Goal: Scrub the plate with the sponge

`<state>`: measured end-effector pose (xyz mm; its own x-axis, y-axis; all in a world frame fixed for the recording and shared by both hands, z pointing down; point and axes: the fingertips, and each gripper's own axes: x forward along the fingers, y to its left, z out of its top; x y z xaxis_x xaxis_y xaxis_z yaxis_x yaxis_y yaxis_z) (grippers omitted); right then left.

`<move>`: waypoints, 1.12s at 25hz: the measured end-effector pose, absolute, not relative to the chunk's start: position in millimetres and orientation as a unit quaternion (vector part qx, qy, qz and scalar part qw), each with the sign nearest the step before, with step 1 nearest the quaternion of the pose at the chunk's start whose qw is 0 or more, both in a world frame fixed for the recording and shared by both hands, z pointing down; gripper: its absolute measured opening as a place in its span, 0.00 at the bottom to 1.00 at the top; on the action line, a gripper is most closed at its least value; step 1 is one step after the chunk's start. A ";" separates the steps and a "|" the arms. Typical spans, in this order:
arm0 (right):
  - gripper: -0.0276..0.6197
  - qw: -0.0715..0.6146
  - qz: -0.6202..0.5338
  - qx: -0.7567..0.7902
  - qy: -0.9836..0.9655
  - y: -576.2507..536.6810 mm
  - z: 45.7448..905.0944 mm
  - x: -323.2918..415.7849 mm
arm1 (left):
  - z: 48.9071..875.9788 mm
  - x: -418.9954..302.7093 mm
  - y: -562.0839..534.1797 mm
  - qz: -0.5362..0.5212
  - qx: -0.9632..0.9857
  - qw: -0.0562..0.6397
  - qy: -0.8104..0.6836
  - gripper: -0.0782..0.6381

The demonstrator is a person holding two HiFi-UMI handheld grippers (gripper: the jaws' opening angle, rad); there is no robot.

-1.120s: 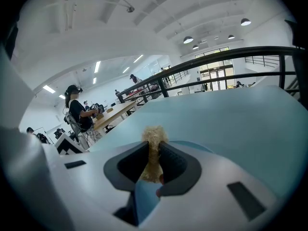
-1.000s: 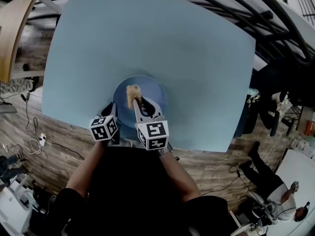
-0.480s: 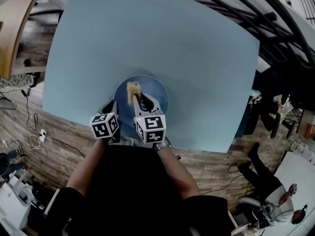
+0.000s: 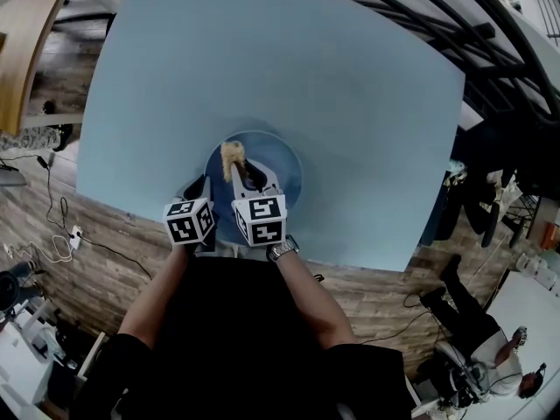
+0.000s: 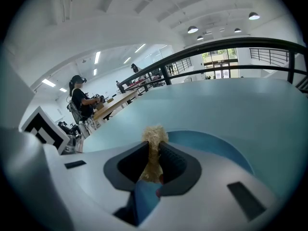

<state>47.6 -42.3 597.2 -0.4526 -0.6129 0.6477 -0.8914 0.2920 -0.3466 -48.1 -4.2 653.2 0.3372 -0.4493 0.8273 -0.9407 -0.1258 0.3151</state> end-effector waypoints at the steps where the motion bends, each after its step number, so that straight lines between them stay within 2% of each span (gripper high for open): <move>1: 0.15 0.202 0.347 0.482 -0.779 -43.0 598.5 47.1 | 653.4 -47.5 -4.0 0.285 0.694 0.432 -0.500 0.12; 28: 0.15 0.221 0.352 0.509 -0.754 -62.9 613.8 78.5 | 654.0 -48.0 -5.2 0.289 0.699 0.424 -0.499 0.12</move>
<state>78.5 -62.9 613.8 -0.3846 -0.6121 0.6909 -0.9227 0.2345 -0.3059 -48.0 -5.2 654.0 0.3354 -0.4514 0.8269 -0.9419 -0.1434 0.3038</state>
